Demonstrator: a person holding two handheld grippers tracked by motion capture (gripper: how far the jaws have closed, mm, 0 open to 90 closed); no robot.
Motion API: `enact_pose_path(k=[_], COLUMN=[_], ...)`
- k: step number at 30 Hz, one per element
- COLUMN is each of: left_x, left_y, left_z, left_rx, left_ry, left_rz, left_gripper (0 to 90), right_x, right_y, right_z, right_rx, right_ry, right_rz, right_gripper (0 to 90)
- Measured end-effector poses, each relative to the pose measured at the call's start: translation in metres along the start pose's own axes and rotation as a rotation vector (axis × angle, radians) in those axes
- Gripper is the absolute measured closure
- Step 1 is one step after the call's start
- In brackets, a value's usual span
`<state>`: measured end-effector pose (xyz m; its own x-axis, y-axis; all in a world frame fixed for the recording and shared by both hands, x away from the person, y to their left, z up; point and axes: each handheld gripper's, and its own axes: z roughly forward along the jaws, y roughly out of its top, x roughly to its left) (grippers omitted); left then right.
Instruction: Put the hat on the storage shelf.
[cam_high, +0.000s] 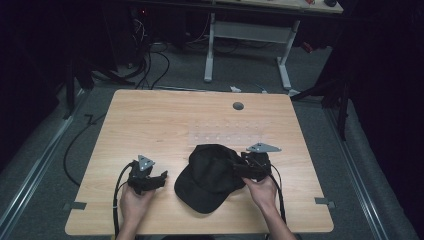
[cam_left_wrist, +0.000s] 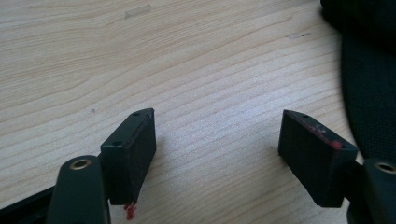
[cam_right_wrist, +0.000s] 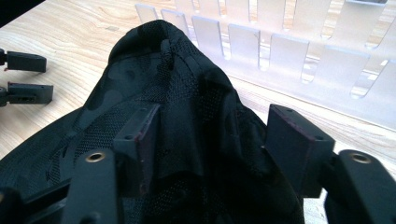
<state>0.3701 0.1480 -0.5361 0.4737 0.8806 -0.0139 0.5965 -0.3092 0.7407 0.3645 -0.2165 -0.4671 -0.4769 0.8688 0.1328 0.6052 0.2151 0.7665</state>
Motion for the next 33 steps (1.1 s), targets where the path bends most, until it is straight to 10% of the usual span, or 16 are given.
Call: enact_pose_path(k=[33], left_x=[-0.0004], left_y=[0.0001], left_z=[0.0001], left_rx=[0.002], left_ry=[-0.002], left_rz=[0.003], left_gripper=[26.9], right_x=[0.0019], right_y=[-0.0013], right_z=[0.0048], right_rx=[0.05], right_ry=[0.031], right_rz=[-0.022], right_gripper=[83.1])
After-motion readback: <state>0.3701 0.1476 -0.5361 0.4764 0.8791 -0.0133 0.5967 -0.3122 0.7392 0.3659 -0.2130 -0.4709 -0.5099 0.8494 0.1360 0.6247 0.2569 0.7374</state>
